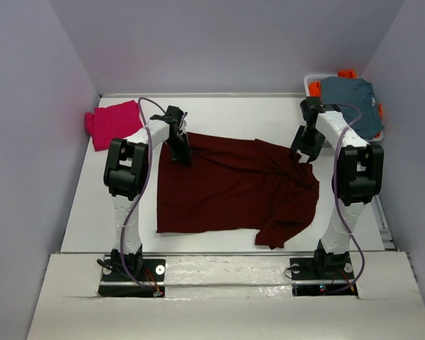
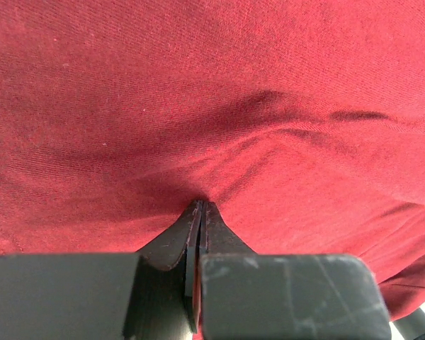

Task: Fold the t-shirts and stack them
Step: Flatten the tshirt out

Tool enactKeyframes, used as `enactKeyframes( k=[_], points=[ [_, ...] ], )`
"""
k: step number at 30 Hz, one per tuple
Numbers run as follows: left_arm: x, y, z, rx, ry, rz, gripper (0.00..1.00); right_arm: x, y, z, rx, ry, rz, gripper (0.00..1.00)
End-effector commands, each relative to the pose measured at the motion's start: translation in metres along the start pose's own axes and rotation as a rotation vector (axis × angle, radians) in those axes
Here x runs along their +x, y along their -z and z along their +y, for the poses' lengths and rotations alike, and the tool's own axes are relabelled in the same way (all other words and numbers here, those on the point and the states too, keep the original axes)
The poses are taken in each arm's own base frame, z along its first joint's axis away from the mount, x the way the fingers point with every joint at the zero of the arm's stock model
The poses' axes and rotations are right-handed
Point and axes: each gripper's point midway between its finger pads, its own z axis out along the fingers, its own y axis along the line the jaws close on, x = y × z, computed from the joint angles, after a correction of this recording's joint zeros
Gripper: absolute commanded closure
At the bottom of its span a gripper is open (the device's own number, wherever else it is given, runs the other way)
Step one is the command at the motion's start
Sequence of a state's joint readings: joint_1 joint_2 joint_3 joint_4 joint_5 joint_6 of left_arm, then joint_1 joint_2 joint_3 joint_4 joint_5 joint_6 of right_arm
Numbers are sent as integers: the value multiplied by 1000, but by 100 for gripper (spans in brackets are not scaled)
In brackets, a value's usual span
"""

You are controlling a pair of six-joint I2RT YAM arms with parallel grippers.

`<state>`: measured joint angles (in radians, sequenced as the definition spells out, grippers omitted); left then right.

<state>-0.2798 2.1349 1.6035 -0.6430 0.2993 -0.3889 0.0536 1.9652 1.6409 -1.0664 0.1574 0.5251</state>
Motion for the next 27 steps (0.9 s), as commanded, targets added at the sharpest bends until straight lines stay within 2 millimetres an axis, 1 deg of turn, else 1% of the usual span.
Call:
enactKeyframes(
  k=[1, 3, 13, 14, 15, 16, 18, 22, 23, 24, 26, 27],
  points=[
    [-2, 8, -5, 13, -21, -3, 91, -2, -10, 7, -16, 18, 3, 50],
    [-2, 8, -5, 12, -22, -3, 91, 0, -15, 9, -22, 21, 20, 54],
    [-1, 7, -3, 6, -23, -3, 91, 4, -27, 11, -22, 36, 44, 55],
    [-2, 8, -3, 5, -23, -3, 92, 4, -27, 13, -29, 34, 44, 61],
    [-1, 7, -3, 3, -23, -3, 91, 4, -28, 13, -30, 37, 45, 73],
    [-1, 7, -3, 3, -23, -3, 91, 3, -28, 14, -32, 37, 46, 81],
    [-1, 7, -3, 3, -22, 1, 91, 2, -28, 15, -31, 38, 49, 93],
    [-1, 7, -2, -1, -23, -1, 91, -9, -18, 21, -52, 38, 26, 93],
    [-2, 7, -2, -3, -24, -4, 91, -17, -10, 24, -63, 35, 6, 93],
    [-2, 8, -2, -4, -24, -6, 91, -16, -11, 23, -57, 36, 11, 93],
    [-2, 7, -1, -7, -23, -4, 91, -37, 6, 33, -86, 30, -42, 93],
    [-2, 7, -1, -7, -22, -4, 91, -43, 10, 35, -89, 30, -53, 93]
  ],
)
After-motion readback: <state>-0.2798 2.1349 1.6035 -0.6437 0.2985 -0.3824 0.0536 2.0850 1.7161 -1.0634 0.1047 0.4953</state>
